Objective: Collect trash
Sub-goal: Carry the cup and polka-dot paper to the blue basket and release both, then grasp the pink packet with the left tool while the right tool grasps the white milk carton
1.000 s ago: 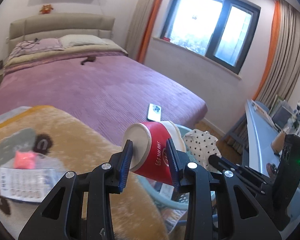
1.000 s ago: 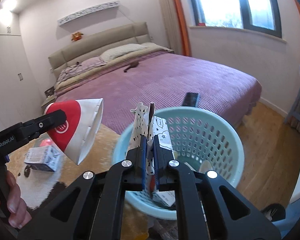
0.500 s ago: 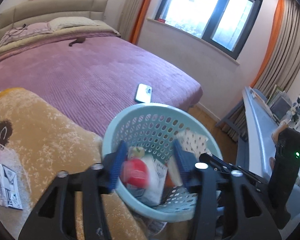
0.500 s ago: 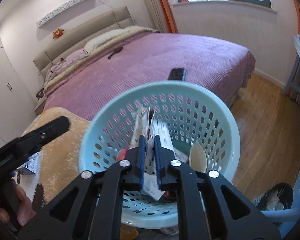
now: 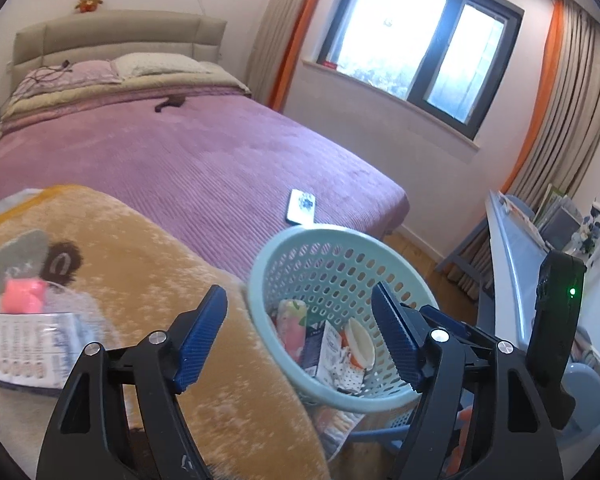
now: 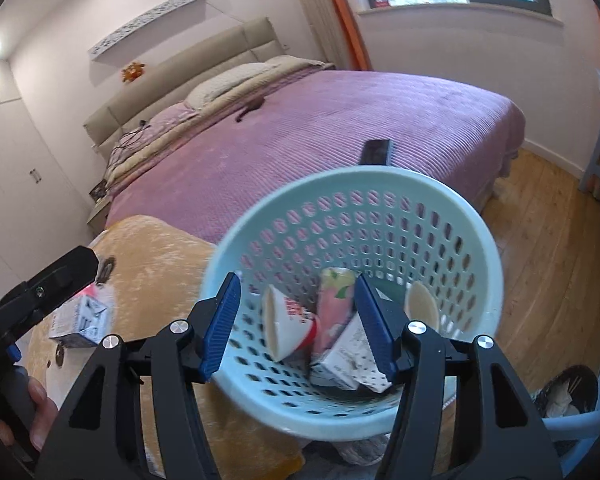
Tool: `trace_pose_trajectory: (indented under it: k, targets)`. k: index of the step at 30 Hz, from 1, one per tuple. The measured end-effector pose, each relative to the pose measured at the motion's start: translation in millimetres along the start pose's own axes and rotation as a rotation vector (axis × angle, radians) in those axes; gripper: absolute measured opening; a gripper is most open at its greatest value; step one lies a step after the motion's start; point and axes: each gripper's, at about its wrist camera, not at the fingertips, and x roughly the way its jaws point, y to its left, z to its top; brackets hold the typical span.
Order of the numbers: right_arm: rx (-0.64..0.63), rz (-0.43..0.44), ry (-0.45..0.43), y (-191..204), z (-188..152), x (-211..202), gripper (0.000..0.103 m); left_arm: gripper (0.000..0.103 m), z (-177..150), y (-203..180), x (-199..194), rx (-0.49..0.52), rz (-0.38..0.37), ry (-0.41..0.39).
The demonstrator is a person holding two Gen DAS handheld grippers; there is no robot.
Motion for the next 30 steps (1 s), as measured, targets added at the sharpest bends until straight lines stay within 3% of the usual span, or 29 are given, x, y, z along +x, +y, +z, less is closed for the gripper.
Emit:
trace_pose_trajectory:
  k: [9, 17, 20, 22, 26, 30]
  targets:
    - [-0.111, 0.077, -0.005, 61.0, -6.1, -6.0, 0.056, 0.073, 1.8, 39.8, -55.2, -0.044, 0.083, -0.080]
    - [-0.224, 0.156, 0.014, 118.8, -14.9, 1.2, 0.060, 0.074, -3.7, 84.9, -95.9, -0.104, 0.257, -0.132]
    - [-0.293, 0.215, 0.040, 150.6, -16.0, 10.5, 0.064, 0.080, -9.1, 100.8, -111.0, -0.106, 0.448, -0.149]
    - [-0.336, 0.253, 0.056, 168.5, -15.2, 15.0, 0.064, 0.081, -12.3, 112.8, -118.9, -0.097, 0.529, -0.155]
    - [-0.403, 0.312, 0.071, 204.3, -10.4, 28.5, 0.064, 0.087, -18.1, 148.6, -130.5, -0.173, 0.579, -0.147]
    - [-0.426, 0.363, 0.157, 230.3, -9.4, 61.6, 0.064, 0.087, -30.4, 188.7, -131.1, -0.283, 0.590, -0.127]
